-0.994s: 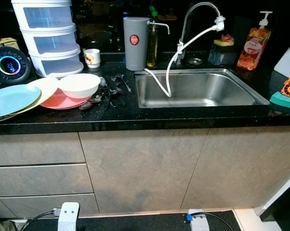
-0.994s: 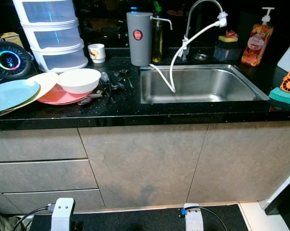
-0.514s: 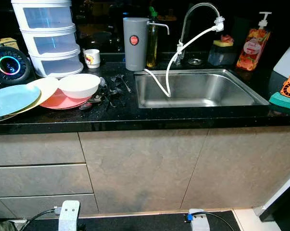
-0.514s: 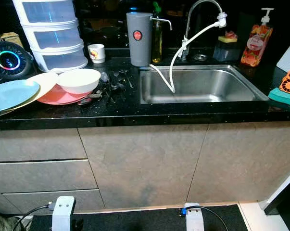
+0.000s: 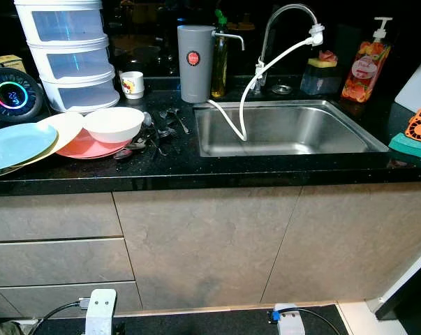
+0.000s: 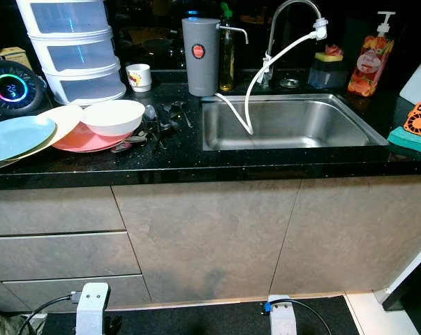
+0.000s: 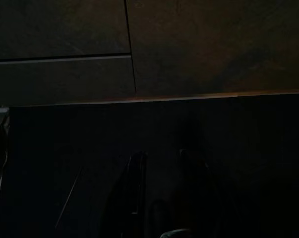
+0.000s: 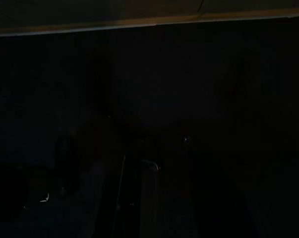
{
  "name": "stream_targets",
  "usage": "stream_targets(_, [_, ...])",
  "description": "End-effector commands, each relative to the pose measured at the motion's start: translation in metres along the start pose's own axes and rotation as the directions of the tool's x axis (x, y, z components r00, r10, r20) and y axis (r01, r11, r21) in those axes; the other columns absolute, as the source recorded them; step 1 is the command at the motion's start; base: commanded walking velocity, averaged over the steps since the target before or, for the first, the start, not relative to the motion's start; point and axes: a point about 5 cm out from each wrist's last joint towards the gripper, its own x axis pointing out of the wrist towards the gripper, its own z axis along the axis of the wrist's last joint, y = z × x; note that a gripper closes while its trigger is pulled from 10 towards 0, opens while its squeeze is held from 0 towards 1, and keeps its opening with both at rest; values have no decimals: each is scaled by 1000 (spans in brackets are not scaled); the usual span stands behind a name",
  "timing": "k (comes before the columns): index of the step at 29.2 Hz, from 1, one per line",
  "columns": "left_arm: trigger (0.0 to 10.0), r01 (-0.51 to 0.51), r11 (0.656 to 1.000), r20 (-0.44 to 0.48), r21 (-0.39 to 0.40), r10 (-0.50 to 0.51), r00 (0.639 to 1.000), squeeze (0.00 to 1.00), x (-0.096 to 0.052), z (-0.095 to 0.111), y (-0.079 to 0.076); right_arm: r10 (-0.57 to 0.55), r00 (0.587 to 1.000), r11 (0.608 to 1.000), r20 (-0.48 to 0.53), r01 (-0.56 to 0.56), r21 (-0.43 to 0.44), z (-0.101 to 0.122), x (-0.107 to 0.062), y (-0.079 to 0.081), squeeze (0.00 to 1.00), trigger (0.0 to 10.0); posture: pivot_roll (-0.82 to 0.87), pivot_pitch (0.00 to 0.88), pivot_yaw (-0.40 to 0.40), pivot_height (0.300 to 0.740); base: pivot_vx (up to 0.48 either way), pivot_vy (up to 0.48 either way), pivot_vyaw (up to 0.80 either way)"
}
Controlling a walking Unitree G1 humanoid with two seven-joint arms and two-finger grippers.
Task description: Kitchen organization
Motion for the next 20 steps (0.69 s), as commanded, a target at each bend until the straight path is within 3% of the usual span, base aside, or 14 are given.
stream_targets(1, [10000, -11, 1000, -31, -4, 11, 999, 0, -2, -7, 2, 1, 1000, 1000, -18, -1, 12, -4, 0, 0, 0, 10000, 70, 21, 9, 740, 0, 0, 0])
stream_targets(20, [10000, -15, 1000, -42, -8, 15, 999, 0, -3, -12, 0, -8, 1000, 1000, -28, 9, 22, -6, -1, -3, 0, 10000, 64, 22, 11, 740, 0, 0, 0])
